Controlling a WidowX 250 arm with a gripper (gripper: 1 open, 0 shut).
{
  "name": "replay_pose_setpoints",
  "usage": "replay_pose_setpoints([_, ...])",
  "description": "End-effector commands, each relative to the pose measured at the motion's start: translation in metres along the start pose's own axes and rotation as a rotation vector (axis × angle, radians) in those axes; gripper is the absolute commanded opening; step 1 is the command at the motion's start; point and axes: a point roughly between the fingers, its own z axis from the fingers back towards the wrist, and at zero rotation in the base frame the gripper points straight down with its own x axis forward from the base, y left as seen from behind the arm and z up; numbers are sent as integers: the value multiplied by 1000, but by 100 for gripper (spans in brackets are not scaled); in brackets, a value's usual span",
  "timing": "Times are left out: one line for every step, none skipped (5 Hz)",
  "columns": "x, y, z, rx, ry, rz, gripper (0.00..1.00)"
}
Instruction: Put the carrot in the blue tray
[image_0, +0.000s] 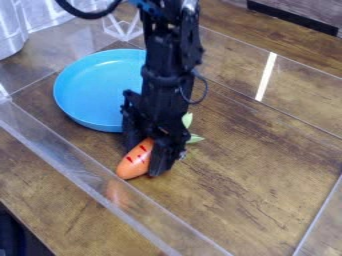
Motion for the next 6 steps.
replay_pose_setpoints([3,4,8,13,-24,-4,0])
replay_pose_setpoints([4,8,7,13,-7,3,100])
replay_pose_setpoints([5,12,8,12,8,11,100])
replay_pose_setpoints([6,15,8,12,22,19,100])
replay_pose_setpoints([7,19,8,12,35,25,100])
replay_pose_setpoints([6,21,9,11,47,27,100])
